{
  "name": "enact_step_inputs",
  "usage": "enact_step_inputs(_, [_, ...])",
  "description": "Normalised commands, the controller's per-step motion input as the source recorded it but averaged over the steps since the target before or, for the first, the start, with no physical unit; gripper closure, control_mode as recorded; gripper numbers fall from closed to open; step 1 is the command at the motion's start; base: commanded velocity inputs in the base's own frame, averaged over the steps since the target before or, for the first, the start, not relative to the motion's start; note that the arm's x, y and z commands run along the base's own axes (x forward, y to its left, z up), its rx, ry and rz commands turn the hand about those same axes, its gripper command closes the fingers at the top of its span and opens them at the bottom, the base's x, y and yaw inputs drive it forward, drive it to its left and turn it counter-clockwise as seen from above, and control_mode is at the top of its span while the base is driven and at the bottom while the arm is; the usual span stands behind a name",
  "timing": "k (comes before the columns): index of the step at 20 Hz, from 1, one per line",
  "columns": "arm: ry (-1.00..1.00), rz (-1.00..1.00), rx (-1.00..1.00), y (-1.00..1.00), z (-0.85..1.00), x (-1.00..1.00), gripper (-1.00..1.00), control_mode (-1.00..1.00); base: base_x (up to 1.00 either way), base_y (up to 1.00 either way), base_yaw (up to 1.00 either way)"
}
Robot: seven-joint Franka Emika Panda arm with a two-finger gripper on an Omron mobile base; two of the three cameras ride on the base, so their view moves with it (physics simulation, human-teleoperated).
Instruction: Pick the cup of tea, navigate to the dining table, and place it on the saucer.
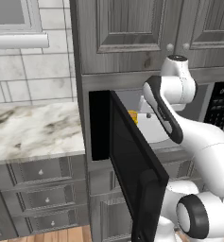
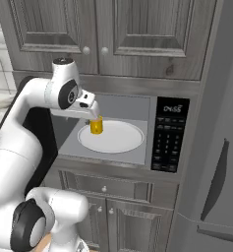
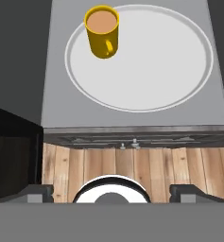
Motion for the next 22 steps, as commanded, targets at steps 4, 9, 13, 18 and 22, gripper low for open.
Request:
enact_step_inputs(4, [0.0, 0.0, 0.0, -0.07, -0.6, -0.01, -1.0, -1.0, 0.0, 0.0, 0.0])
enact_step_inputs(9, [-0.24, 0.0, 0.0, -0.16, -0.4, -0.13, -1.0, -1.0, 0.0, 0.0, 0.0])
enact_step_inputs(13, [-0.26, 0.01, 0.0, -0.09, -0.15, -0.07, -1.0, -1.0, 0.0, 0.0, 0.0])
enact_step_inputs(18, [-0.2, 0.03, 0.0, 0.0, -0.11, 0.0, -1.0, -1.0, 0.0, 0.0, 0.0])
enact_step_inputs(22, [-0.21, 0.07, 0.0, 0.0, -0.01, 0.0, -1.0, -1.0, 0.0, 0.0, 0.0])
